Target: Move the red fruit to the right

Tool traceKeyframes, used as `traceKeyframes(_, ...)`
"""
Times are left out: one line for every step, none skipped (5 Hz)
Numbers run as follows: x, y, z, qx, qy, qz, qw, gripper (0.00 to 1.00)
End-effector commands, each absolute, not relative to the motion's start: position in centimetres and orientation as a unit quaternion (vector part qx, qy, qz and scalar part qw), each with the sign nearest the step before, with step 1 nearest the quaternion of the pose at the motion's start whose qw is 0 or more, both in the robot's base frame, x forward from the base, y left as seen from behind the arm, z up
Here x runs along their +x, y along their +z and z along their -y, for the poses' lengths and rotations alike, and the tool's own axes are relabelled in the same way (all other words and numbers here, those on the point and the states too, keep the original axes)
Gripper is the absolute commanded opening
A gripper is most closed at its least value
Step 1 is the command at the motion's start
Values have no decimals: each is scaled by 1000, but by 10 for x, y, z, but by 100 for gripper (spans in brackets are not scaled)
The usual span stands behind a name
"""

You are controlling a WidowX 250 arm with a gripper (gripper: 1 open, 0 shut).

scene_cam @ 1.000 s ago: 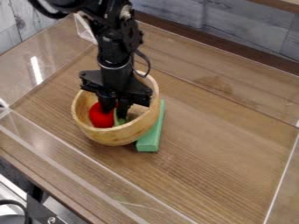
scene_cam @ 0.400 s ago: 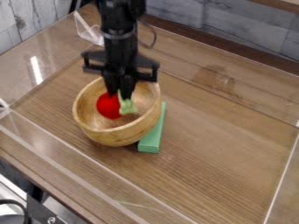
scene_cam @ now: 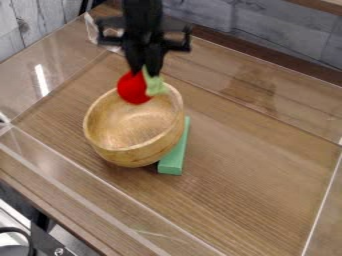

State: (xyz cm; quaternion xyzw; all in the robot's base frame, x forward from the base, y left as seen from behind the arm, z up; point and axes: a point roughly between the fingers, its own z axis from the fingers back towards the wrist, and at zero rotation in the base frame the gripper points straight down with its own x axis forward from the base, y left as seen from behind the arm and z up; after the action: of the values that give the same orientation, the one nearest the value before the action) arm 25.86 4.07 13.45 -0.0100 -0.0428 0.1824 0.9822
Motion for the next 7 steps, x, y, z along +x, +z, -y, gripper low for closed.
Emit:
traceKeyframes(266, 151, -24, -18, 172, 72, 982, 0)
traceKeyframes(268, 151, 0, -26, 144, 70, 987, 0)
traceKeyframes(271, 152, 26, -32, 114, 69, 991, 0)
traceKeyframes(276, 149, 48, -37, 84, 69, 993, 0)
traceKeyframes(276, 149, 61, -40, 58, 69, 995, 0)
traceKeyframes(272, 150, 69, -45, 27, 71, 996, 0)
traceKeyframes(270, 149, 70, -47, 6, 74, 996, 0)
